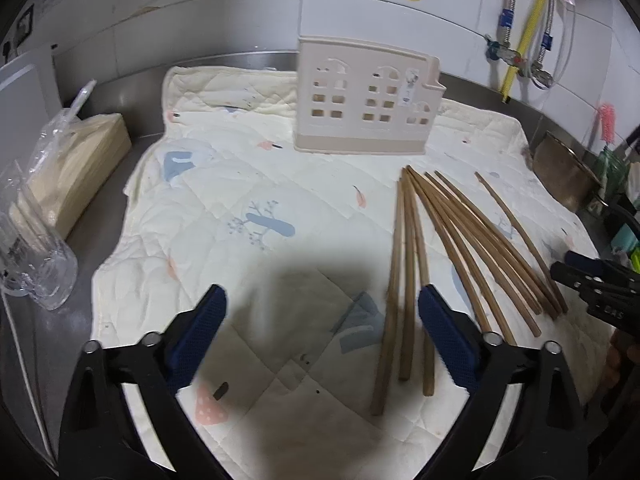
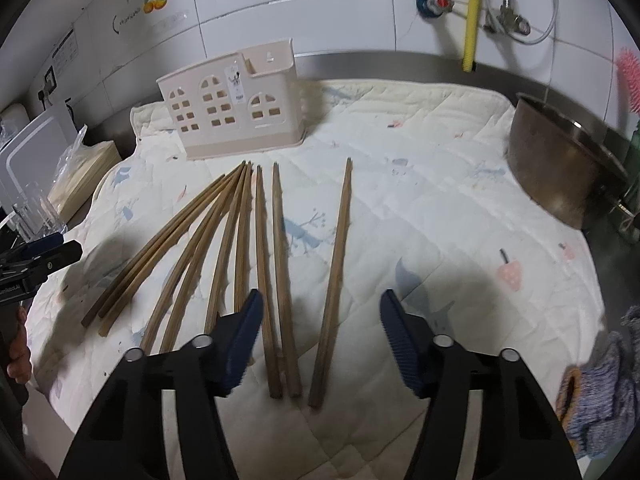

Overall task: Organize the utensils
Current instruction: 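Lower the left tool onto one wooden chopstick and close it while the right tool closes on another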

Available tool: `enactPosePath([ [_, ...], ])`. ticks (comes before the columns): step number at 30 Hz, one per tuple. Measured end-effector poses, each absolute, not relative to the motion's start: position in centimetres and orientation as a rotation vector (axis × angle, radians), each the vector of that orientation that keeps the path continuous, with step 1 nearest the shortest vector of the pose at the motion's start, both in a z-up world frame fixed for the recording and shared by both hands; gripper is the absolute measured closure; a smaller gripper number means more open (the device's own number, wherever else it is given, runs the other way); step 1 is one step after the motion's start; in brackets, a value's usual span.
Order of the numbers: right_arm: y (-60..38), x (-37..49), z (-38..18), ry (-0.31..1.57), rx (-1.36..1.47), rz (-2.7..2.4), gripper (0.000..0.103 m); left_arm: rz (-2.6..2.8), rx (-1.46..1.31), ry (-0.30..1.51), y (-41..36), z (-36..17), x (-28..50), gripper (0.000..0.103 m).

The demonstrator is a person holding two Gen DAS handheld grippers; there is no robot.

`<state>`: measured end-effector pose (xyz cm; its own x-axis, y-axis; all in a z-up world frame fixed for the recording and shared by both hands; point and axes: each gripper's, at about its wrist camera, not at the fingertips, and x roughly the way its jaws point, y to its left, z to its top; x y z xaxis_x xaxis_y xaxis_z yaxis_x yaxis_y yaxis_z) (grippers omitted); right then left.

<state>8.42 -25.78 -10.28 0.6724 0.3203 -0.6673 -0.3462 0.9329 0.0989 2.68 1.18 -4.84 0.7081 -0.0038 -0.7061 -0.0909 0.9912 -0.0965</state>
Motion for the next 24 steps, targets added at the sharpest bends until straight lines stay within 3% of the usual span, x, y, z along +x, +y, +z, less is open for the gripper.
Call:
enactPosePath([
  [18,-25.8,9.3,-11.4,0.795,-0.015,0.370,0.093,-0.147,-0.102,0.856,-1.7,-7.3,3.5,0.070],
  [24,-26.1,9.2,-11.5,0.792,-0.005,0.365,0.095,-0.164,-0.109,0.878,-1.7,-7.9,4.1,0.084],
])
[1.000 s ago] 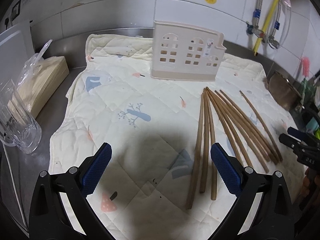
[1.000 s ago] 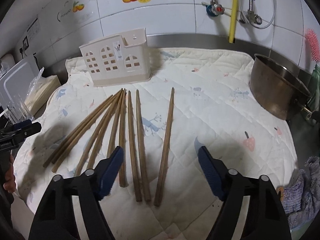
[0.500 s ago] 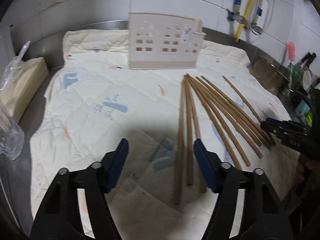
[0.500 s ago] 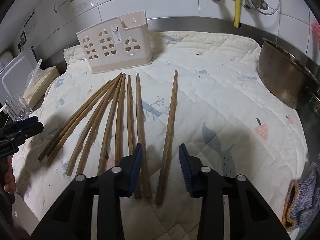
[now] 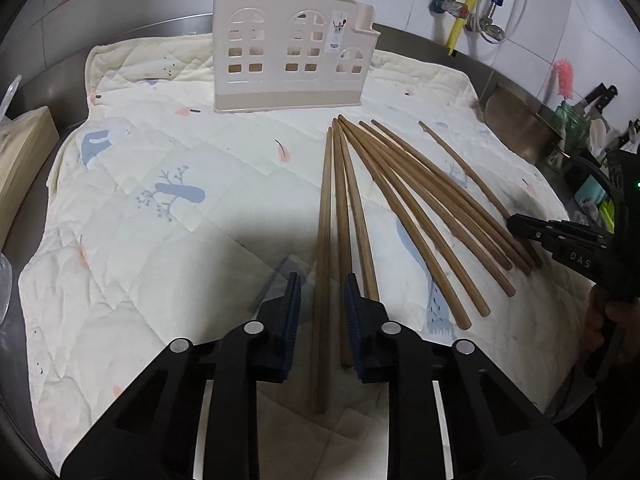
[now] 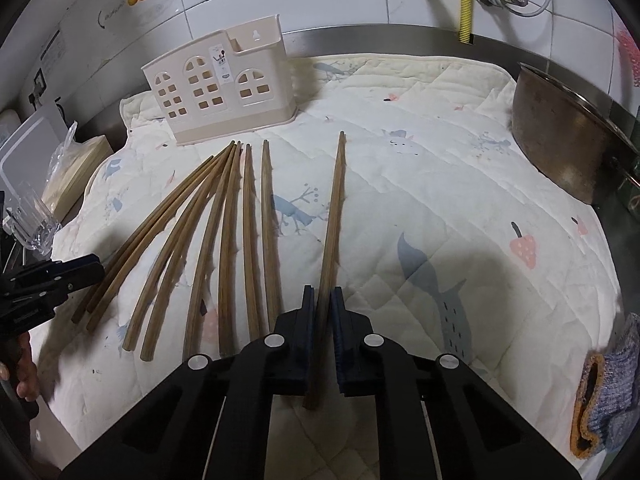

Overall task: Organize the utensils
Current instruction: 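Lower the left tool onto one wooden chopstick and close it while the right tool closes on another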

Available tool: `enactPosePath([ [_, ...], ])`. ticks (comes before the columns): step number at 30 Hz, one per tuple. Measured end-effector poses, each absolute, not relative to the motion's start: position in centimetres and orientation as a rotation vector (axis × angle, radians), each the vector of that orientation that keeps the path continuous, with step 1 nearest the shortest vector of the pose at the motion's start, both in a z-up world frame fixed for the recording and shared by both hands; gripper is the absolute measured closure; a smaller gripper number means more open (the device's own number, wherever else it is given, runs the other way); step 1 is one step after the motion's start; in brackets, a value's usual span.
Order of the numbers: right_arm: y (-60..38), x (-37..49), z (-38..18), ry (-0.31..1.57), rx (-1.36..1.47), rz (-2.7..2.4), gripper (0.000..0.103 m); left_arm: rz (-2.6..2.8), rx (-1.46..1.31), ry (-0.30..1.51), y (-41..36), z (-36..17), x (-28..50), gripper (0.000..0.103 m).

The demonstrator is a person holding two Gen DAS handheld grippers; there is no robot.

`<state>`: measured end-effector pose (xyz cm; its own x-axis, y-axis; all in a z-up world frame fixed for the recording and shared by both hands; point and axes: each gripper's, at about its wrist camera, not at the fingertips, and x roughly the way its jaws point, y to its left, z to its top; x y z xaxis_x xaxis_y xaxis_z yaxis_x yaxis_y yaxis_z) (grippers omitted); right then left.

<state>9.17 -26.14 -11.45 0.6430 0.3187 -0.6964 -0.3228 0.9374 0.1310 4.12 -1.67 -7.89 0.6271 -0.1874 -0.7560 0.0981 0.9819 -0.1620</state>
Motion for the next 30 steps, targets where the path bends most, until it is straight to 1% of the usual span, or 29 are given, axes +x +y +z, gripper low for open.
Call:
enactPosePath([
  [2,-26.2,9.1,-11.5,0.791,-0.003,0.365,0.095,-0.164,-0.115,0.881,-1.6,-8.0,4.3,0.088],
  [4,-26.3,9.1,-11.5,0.790,0.001,0.364,0.095,-0.164,-0.123,0.883,-1.4,-8.1,4.4,0.089],
  [19,-26.0,9.2,-11.8,0.788,-0.022,0.356,0.094,-0.152,-0.104,0.905,-2.1,-8.7,5.0,0.089],
  [21,-26.0,9.2,-11.8,0.788,-0.020,0.357,0.094,-0.148,-0.109,0.904,-2.1,-8.7,5.2,0.091],
  [23,-26.1,9.2,-11.7,0.782,-0.022,0.359,0.095,-0.147,-0.115,0.903,-2.1,-8.6,5.2,0.096],
  [30,-26.5,8.4,-10.3,0.731,-0.021,0.346,0.096,-0.140,-0.116,0.866,-1.7,-7.1,4.5,0.096],
])
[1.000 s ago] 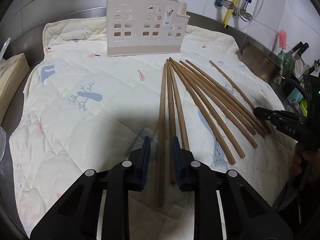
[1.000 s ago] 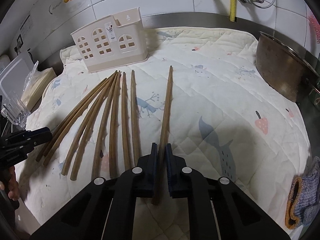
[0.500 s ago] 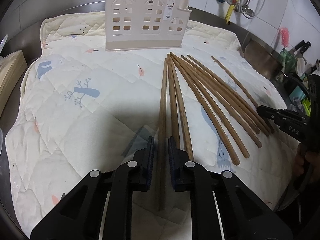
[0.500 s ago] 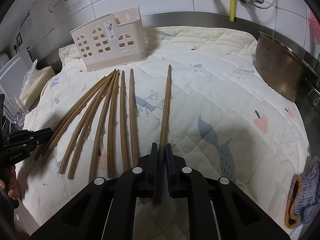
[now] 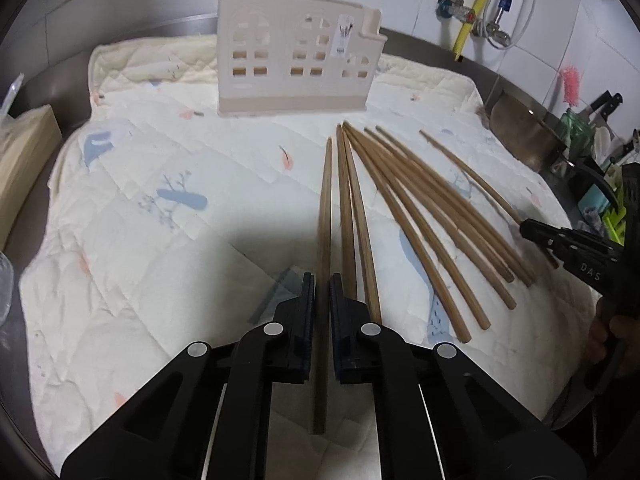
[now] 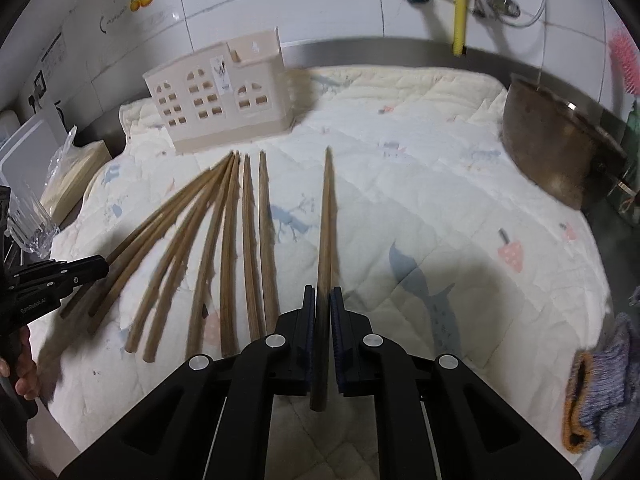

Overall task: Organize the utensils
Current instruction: 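Lower the left tool onto one wooden chopstick and close it while the right tool closes on another, then lift the held chopstick with the left tool toward the white holder while the right tool carries its own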

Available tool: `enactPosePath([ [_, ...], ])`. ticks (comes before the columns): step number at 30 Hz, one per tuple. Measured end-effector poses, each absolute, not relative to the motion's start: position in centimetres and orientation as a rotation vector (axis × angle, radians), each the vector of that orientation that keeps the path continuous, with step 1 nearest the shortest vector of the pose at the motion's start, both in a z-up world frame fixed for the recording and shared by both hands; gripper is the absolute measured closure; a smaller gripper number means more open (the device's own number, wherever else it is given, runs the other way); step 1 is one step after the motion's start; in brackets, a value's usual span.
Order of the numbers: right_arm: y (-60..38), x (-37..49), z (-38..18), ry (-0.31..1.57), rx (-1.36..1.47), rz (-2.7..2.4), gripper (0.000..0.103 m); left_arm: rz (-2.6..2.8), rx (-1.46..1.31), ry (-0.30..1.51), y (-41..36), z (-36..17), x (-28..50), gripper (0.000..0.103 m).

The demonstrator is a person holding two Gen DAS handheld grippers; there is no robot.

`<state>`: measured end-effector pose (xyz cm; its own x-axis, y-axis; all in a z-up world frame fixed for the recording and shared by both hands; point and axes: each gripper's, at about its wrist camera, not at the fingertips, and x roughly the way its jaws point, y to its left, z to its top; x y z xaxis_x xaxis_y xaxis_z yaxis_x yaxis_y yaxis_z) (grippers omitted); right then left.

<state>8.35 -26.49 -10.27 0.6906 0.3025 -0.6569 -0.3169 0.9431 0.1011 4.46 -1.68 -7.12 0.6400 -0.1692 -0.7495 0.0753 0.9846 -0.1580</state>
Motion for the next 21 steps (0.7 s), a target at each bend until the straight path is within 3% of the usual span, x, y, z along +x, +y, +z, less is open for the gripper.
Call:
enactPosePath([
  [14,-25.5,7.8,-0.2,0.468,-0.074,0.400,0.096,-0.153,-0.064,0.706,-0.7,0.7,5.7,0.100],
  [21,-24.3,8.7,3.9,0.406,-0.108,0.448,0.096,-0.176,-0.084,0.713,0.0,1.5,6.8,0.100],
])
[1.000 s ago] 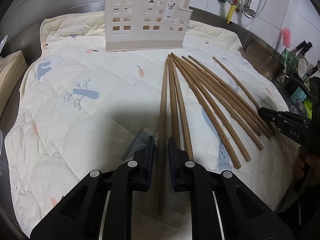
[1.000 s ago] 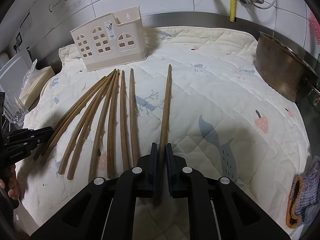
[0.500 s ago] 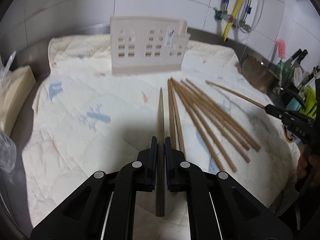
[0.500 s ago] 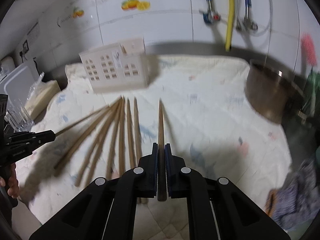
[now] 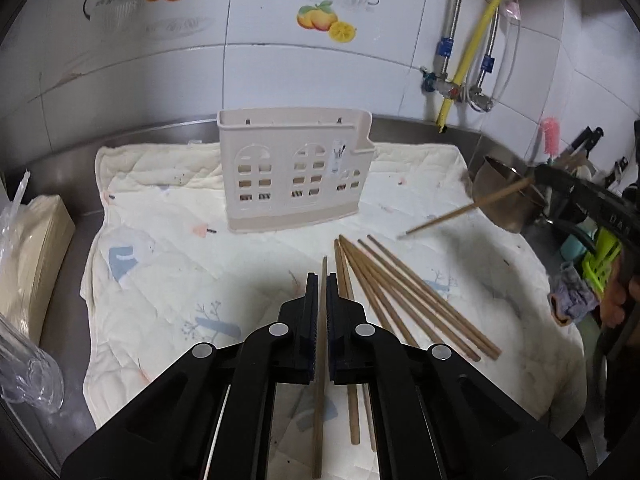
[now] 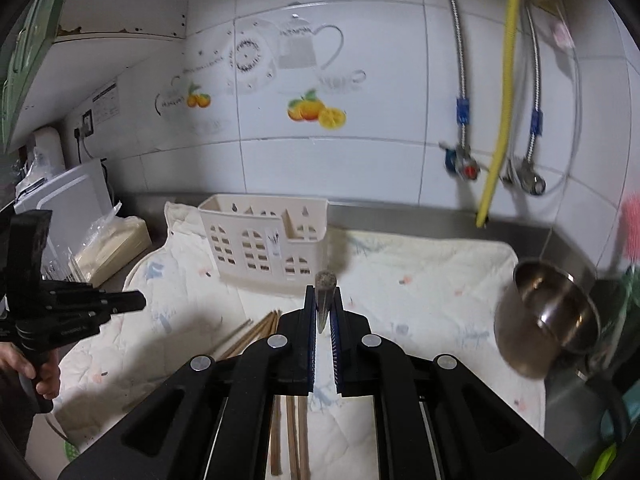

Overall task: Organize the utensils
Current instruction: 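Lift the held chopstick with the left tool toward the white holder while the right tool carries its own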

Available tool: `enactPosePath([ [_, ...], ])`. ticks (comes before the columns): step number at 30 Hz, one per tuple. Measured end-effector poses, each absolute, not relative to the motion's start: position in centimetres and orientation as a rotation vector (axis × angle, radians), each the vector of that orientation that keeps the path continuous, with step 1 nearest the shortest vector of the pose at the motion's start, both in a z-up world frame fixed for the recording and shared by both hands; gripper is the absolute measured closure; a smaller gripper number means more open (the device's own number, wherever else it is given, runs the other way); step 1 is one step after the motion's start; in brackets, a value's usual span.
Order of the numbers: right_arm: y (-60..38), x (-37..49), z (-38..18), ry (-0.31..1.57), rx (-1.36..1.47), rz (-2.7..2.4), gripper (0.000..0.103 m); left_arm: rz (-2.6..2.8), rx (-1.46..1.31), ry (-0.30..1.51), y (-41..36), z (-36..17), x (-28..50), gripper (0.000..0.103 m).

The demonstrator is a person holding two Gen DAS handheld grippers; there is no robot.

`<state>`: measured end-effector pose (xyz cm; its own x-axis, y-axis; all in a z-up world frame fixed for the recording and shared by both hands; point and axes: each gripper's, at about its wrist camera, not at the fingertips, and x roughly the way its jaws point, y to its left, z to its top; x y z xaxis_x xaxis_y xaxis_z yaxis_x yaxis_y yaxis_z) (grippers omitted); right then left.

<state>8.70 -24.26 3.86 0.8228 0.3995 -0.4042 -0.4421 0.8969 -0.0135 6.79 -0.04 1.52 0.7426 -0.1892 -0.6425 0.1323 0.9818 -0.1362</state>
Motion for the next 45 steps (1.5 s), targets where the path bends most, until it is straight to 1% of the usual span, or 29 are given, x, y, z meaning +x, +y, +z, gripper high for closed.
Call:
enactPosePath([
  [1,-24.1,8.6,3.9,0.402,-0.115,0.451,0.096,-0.178,-0.082,0.724,-0.1,1.1,6.6,0.100],
  [4,-24.0,8.3,3.5,0.403,-0.117,0.456,0.096,-0.184,-0.073,0.763,-0.5,-0.7,5.5,0.095],
  [7,-24.1,8.2,3.1,0.407,-0.105,0.454,0.096,-0.183,-0.073,0.811,-0.8,-3.0,4.4,0.085],
  [14,-24.1,8.0,2.8,0.407,-0.109,0.454,0.096,-0.166,-0.083,0.885,-1.0,-6.7,2.9,0.085],
  [19,-24.0,8.0,2.3,0.422,-0.112,0.459,0.096,-0.156,-0.068,0.905,-1.2,-8.0,2.8,0.085],
  [28,-23.9,8.0,2.2,0.425,-0.113,0.460,0.096,-0.133,-0.053,0.921,-0.9,-8.6,2.9,0.085],
  [30,-23.9,8.0,2.1,0.427,-0.116,0.461,0.096,-0.124,-0.034,0.921,-1.1,-8.6,2.9,0.088],
  [32,-23.8,8.1,2.1,0.428,-0.115,0.463,0.096,-0.123,-0.037,0.924,-1.0,-8.4,3.0,0.096],
  [37,-23.7,8.2,2.7,0.420,-0.114,0.471,0.096,-0.123,-0.040,0.881,-0.6,-6.2,3.0,0.096],
  [45,-22.9,9.5,6.2,0.388,-0.122,0.525,0.096,-0.175,-0.036,0.727,0.1,1.6,4.9,0.097],
])
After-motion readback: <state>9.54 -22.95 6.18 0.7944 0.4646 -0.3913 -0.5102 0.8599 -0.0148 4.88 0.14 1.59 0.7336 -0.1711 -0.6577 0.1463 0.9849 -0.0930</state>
